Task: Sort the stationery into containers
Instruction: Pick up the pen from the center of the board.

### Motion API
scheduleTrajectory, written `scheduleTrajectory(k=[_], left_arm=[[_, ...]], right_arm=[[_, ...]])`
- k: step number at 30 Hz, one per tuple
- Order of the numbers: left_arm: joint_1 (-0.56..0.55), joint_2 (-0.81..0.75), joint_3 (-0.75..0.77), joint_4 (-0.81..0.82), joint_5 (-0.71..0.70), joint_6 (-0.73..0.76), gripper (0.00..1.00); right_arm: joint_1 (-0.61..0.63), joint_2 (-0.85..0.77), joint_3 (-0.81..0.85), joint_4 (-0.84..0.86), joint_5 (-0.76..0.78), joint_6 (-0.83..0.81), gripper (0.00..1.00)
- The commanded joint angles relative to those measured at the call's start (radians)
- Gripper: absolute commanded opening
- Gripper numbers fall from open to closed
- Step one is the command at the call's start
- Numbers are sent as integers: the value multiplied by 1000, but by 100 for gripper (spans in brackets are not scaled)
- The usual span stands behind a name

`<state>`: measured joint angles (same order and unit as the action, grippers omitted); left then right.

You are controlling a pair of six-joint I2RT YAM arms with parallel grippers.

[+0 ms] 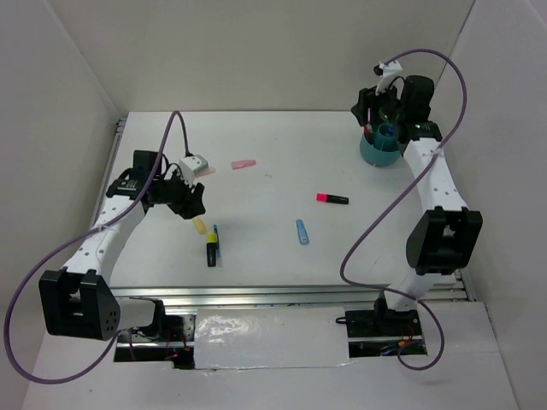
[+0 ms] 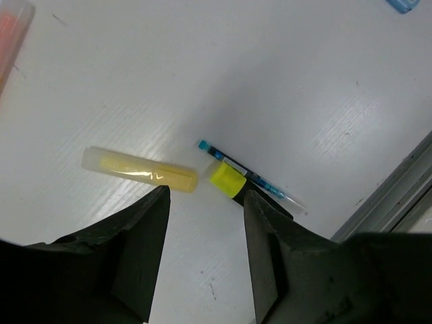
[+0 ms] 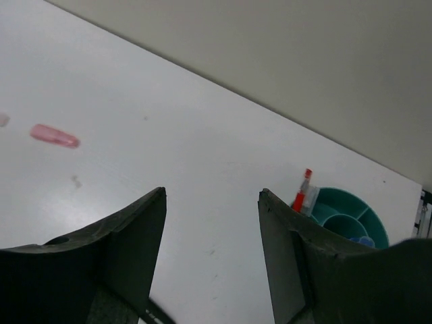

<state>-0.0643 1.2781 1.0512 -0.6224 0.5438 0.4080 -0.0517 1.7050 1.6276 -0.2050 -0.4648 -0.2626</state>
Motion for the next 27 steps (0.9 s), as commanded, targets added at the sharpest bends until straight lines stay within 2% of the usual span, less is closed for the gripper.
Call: scheduleTrajectory(k=[1, 4, 6, 7, 9, 10, 13, 14, 17, 18, 20, 27], left_arm=[[-34, 24, -10, -25, -67, -44, 59], [-75, 7, -49, -7, -74, -3, 58], [-84, -26, -68, 7, -65, 118, 60], [-83, -29, -71, -9, -29, 224, 60], [-86, -23, -63, -57, 17, 341, 59], [-85, -17, -51, -135, 77, 486, 58], [-112, -6, -54, -175, 105, 610, 60], [-126, -6, -62, -163, 99, 611, 62], [-173, -11, -100, -129, 75, 634, 77], [-193, -16, -133, -114, 65, 632, 87], [-213, -34, -170, -65, 39, 632, 97], [-279, -135, -356, 142, -65, 574, 99]], right_arm=[[29, -100, -73, 1, -47, 42, 64], [33, -149, -130, -11, -61, 51, 64], [35, -177, -164, -30, -72, 49, 63], [35, -186, -173, -40, -75, 49, 63], [36, -203, -195, -69, -90, 45, 63], [38, -208, -205, -77, -92, 43, 63], [38, -226, -233, -94, -98, 46, 63], [38, -229, -239, -99, -98, 46, 63], [38, -243, -258, -111, -103, 49, 63], [36, -245, -262, -112, -103, 49, 63], [33, -254, -275, -114, -103, 51, 62], [18, -258, -291, -112, -112, 60, 62]])
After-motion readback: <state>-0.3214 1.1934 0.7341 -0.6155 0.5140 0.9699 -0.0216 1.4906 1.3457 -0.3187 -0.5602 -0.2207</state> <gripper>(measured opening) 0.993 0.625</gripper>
